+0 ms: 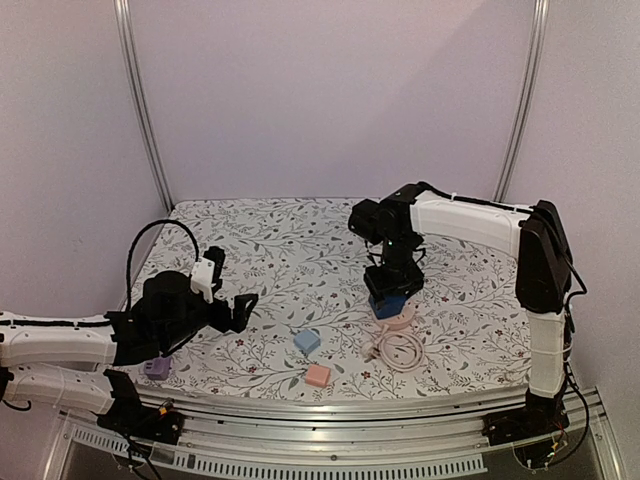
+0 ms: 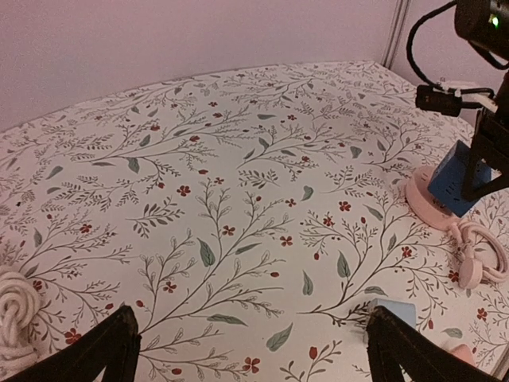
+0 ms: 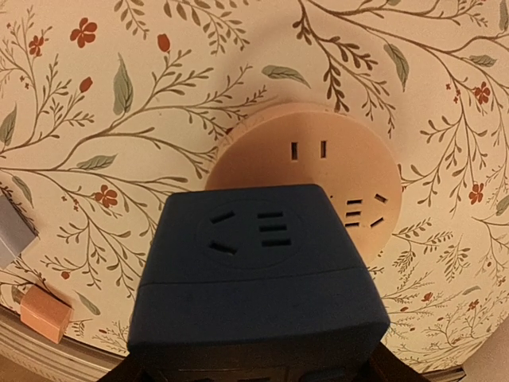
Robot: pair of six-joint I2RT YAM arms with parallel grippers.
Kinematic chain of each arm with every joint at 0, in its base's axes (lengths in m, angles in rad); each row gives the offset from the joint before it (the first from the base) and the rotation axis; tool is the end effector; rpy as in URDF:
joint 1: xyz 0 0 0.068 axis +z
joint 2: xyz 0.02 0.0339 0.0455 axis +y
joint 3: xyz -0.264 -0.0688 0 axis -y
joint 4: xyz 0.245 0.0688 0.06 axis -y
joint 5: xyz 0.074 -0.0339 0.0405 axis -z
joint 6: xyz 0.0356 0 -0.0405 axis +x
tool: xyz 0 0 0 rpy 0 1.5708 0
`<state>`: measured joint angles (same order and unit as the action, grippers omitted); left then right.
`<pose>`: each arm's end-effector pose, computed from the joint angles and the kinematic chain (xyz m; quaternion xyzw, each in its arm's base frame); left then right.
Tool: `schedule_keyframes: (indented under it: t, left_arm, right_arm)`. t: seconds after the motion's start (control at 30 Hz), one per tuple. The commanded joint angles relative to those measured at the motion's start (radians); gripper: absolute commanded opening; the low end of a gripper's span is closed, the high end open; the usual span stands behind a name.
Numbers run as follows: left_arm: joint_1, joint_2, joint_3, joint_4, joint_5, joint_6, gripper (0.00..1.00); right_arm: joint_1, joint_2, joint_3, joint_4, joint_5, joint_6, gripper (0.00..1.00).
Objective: Insert the plug
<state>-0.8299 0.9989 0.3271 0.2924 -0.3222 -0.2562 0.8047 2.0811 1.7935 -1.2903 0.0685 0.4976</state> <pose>0.1476 -0.1446 0.1901 0.1448 0.8091 -0.1725 0.5428 0.2792 0.2867 0.2224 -0.1530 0.9876 -0.0294 0.0179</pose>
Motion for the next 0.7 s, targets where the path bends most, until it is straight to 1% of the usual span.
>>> schedule_keyframes:
  t: [0.0, 0.17, 0.47, 0.67]
  left_arm:
    - [0.016, -0.015, -0.017, -0.009, 0.005, -0.003, 1.00]
    - [0.017, -0.017, -0.020, -0.009, 0.002, -0.005, 0.99]
    - [0.016, -0.017, -0.020, -0.008, 0.002, -0.005, 0.99]
    - [0.017, -0.015, -0.020, -0.007, 0.002, -0.003, 1.00]
  right_arm:
    - [-0.045, 0.035, -0.044, 0.077, 0.001, 0.041, 0.00]
    - [-0.049, 0.033, -0.050, 0.077, -0.035, 0.027, 0.00]
    - [-0.039, 0.079, -0.063, 0.063, 0.013, 0.015, 0.00]
    - [-0.029, 0.158, -0.030, 0.050, 0.041, 0.030, 0.00]
